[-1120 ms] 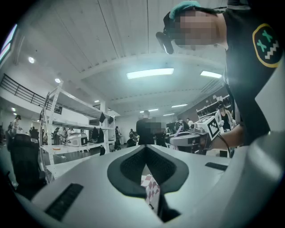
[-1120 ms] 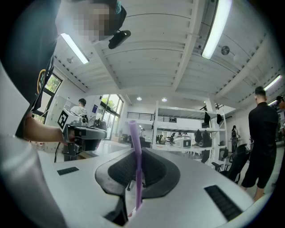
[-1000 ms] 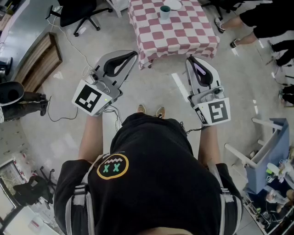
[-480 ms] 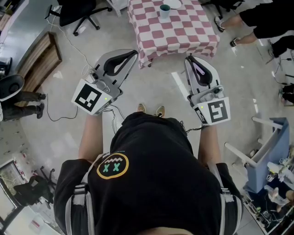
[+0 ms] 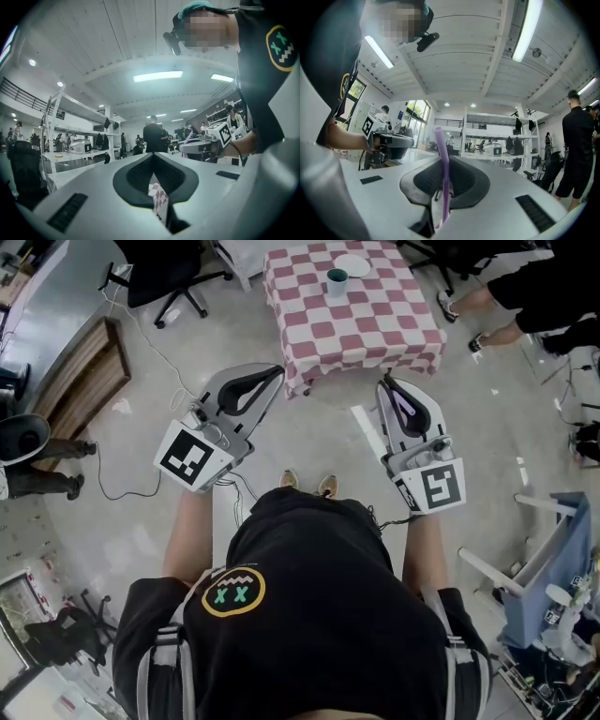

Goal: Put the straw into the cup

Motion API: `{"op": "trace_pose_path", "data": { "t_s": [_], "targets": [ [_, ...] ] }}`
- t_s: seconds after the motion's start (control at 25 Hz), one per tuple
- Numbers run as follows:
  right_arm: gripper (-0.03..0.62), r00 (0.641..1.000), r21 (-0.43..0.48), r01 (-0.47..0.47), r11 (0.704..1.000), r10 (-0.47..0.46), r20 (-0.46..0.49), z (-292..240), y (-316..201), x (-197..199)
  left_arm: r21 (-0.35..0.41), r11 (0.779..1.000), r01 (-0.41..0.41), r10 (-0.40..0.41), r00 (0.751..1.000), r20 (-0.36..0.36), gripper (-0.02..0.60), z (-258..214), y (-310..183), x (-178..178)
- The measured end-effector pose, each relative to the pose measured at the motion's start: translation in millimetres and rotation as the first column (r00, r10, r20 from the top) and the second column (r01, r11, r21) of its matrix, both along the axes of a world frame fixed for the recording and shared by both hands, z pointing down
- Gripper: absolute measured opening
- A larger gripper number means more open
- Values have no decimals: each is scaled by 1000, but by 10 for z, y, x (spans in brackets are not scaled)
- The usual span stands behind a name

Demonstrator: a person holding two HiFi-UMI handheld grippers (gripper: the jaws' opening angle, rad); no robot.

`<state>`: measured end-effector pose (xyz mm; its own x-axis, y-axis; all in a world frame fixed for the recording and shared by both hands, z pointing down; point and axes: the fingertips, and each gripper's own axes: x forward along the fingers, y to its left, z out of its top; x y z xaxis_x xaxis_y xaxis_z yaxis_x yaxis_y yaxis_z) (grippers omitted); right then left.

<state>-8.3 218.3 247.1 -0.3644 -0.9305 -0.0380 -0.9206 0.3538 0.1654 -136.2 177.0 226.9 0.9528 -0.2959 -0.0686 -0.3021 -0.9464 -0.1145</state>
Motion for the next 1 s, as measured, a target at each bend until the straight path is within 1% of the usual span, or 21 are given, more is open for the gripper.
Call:
{"op": "trace_pose_path", "data": {
  "t_s": [0.44, 0.64, 0.76, 0.8, 0.92, 1.0],
  "targets": [
    [51, 1000, 20, 13, 1000, -13, 1, -65, 110, 235, 11, 1000, 22, -22, 1000, 10, 18, -42, 123, 202],
    [51, 999, 31, 35, 999, -35, 4, -85, 234, 387, 35, 999, 39, -39, 999, 14, 18, -32, 249, 323],
    [51, 999, 35, 48, 998, -48, 5, -83, 304, 459, 68, 997, 46, -48, 998, 28, 18, 21, 309, 357],
    [51, 999, 37, 50, 998, -51, 5, -83, 323, 484, 65, 997, 49, -51, 998, 29, 18, 15, 338, 382],
    [51, 999, 40, 52, 998, -53, 10, -73, 367, 554, 20, 998, 57, -58, 998, 24, 18, -38, 425, 486],
    [51, 998, 43, 53, 998, -53, 13, -72, 375, 582, 13, 998, 58, -59, 998, 29, 18, -35, 440, 520]
  ]
}}
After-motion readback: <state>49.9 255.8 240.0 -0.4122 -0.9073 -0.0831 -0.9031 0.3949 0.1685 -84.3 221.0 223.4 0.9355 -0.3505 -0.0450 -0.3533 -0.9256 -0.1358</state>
